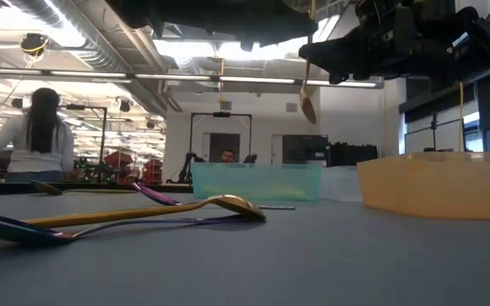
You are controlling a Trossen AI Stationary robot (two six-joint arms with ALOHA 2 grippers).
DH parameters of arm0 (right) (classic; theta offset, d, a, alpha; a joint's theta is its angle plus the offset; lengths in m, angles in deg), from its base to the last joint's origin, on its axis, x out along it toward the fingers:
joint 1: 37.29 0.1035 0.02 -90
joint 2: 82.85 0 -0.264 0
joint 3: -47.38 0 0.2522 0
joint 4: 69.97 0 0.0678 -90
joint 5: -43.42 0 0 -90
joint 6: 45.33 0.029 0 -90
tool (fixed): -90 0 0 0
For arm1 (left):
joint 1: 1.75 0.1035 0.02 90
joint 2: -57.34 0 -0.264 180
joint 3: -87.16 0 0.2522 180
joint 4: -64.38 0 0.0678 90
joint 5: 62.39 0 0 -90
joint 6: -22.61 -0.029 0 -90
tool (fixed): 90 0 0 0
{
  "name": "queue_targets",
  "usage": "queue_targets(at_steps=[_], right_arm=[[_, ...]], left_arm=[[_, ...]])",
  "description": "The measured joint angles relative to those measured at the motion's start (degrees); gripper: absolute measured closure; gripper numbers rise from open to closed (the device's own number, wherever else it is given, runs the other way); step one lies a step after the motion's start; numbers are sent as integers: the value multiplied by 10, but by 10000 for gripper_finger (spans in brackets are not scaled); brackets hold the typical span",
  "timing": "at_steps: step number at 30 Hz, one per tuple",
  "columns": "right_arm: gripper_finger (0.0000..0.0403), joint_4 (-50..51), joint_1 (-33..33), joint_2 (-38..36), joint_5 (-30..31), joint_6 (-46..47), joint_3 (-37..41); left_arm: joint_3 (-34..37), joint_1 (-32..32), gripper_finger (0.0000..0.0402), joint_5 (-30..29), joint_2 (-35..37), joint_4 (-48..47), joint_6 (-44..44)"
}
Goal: Sort silverware by color (type)
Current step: Put the gold spoon into the transparent bin
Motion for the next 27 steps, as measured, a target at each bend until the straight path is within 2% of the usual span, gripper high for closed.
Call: queue_targets(at_steps=[3,7,9,13,15,18,23,27], right_arm=[[390,12,-1,-4,7,-2,0],[395,65,-1,-52,60,-31,0],[393,117,-1,-89,117,-60,-1],[399,307,-6,-160,262,-128,-40],[398,400,-20,-181,321,-147,-71],[396,504,-60,-184,367,-151,-109],[400,573,-158,-177,347,-161,-129],[397,602,-231,-167,345,-156,-127]], left_arm=[[0,0,327,1,15,-35,21],[0,-2,292,2,74,-173,31],[-1,-4,283,-6,103,-253,52],[5,-20,281,-64,119,-371,78],[20,-30,282,-91,119,-378,86],[55,-42,282,-102,118,-349,90],[117,-52,282,-102,116,-271,88],[124,-49,282,-104,116,-269,86]])
